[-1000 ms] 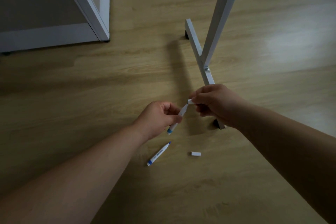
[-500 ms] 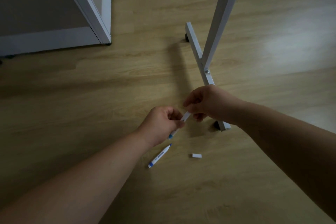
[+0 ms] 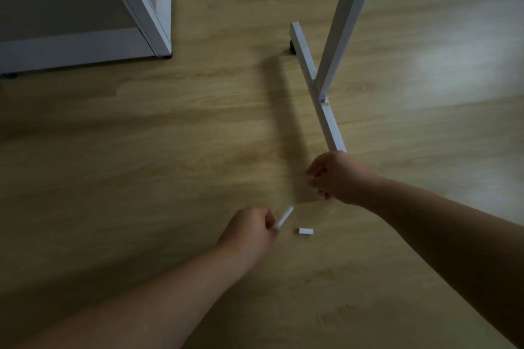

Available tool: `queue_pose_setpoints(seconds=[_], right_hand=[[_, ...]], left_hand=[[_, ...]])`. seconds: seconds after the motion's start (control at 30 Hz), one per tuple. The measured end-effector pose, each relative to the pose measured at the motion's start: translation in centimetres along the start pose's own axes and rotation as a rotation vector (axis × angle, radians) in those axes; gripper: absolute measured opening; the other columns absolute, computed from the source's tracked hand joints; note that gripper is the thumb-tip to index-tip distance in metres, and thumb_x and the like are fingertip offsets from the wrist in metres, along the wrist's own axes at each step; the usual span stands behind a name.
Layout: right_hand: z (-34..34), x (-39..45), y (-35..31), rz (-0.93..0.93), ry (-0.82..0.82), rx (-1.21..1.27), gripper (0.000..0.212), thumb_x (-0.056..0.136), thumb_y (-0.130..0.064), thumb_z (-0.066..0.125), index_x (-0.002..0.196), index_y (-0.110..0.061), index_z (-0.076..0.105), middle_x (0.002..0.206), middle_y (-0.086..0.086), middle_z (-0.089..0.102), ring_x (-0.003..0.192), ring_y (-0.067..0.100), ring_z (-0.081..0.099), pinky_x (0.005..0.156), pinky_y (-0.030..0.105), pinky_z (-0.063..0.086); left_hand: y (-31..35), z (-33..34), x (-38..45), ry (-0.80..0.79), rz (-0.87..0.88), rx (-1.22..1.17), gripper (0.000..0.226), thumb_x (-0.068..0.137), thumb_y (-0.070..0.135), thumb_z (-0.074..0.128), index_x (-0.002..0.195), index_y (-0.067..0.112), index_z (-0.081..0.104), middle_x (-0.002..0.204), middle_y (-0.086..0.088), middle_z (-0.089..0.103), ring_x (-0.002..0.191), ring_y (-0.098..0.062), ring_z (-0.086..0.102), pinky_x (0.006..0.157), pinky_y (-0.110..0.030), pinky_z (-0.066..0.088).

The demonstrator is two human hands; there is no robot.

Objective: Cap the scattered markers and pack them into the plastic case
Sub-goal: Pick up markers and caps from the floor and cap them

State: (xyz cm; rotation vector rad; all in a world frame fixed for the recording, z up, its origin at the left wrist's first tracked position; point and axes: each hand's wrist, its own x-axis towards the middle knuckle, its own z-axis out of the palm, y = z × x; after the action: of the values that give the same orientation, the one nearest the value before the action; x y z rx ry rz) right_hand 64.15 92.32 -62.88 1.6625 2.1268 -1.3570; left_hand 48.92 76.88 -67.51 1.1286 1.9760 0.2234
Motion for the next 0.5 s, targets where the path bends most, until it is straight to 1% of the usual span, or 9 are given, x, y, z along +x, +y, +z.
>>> queue_pose_setpoints(seconds=[0.07,0.13,0.23,0.33,0.4,0.5], right_hand=[[1.1,-0.4,1.1,0.004,-0.016,-0.091,0.008,0.088,-0.019,0.071,0.096,-0.021,0.071,0.08,-0.002,0.07,0.067,0.014,0.07,0.065,0.031,0.062],[2.4,-0.9,2.1,-0.013,-0.043,-0.223,0.014,0.088,-0.022,0.07,0.103,-0.021,0.071,0.085,-0.006,0.066,0.074,0.012,0.065,0.068,0.028,0.058],[4.3,-1.7,3.3,-0.032,-0.089,-0.355,0.022,0.088,-0.027,0.07,0.11,-0.023,0.068,0.098,-0.004,0.065,0.081,0.011,0.059,0.069,0.024,0.05],[5.9,-2.2,4.3,-0.013,-0.117,-0.354,0.024,0.087,-0.027,0.07,0.111,-0.026,0.065,0.098,-0.005,0.062,0.081,0.008,0.059,0.063,0.021,0.047],[6.6,-2.4,4.8,-0.033,-0.102,-0.397,0.026,0.086,-0.028,0.07,0.111,-0.027,0.064,0.102,-0.005,0.061,0.083,0.01,0.057,0.065,0.022,0.045],[7.5,-2.8,5.1,-0.072,-0.089,-0.443,0.026,0.087,-0.029,0.068,0.112,-0.027,0.061,0.107,-0.004,0.057,0.089,0.013,0.055,0.071,0.026,0.046]], left_hand=[[-0.7,1.3,-0.6,0.001,0.036,0.147,0.009,0.086,0.025,0.061,0.081,0.018,0.063,0.087,-0.002,0.069,0.084,-0.023,0.067,0.069,-0.029,0.051],[-1.0,2.3,-1.0,-0.005,0.073,0.254,0.009,0.089,0.023,0.056,0.081,0.021,0.058,0.096,-0.005,0.067,0.09,-0.027,0.066,0.07,-0.03,0.048],[-1.5,3.4,-1.0,0.013,0.081,0.313,0.003,0.092,0.021,0.054,0.09,0.019,0.056,0.109,-0.007,0.062,0.097,-0.029,0.064,0.079,-0.037,0.052],[-1.8,3.9,-0.6,0.023,0.069,0.362,0.01,0.093,0.016,0.056,0.102,0.018,0.06,0.119,-0.008,0.06,0.103,-0.028,0.064,0.084,-0.038,0.052],[-1.9,4.1,-0.4,0.022,0.067,0.386,0.011,0.093,0.015,0.057,0.104,0.018,0.06,0.121,-0.007,0.06,0.104,-0.029,0.064,0.085,-0.038,0.051],[-2.4,4.2,0.1,0.029,0.055,0.435,0.008,0.095,0.016,0.055,0.101,0.018,0.059,0.114,-0.006,0.061,0.1,-0.028,0.064,0.081,-0.038,0.051]])
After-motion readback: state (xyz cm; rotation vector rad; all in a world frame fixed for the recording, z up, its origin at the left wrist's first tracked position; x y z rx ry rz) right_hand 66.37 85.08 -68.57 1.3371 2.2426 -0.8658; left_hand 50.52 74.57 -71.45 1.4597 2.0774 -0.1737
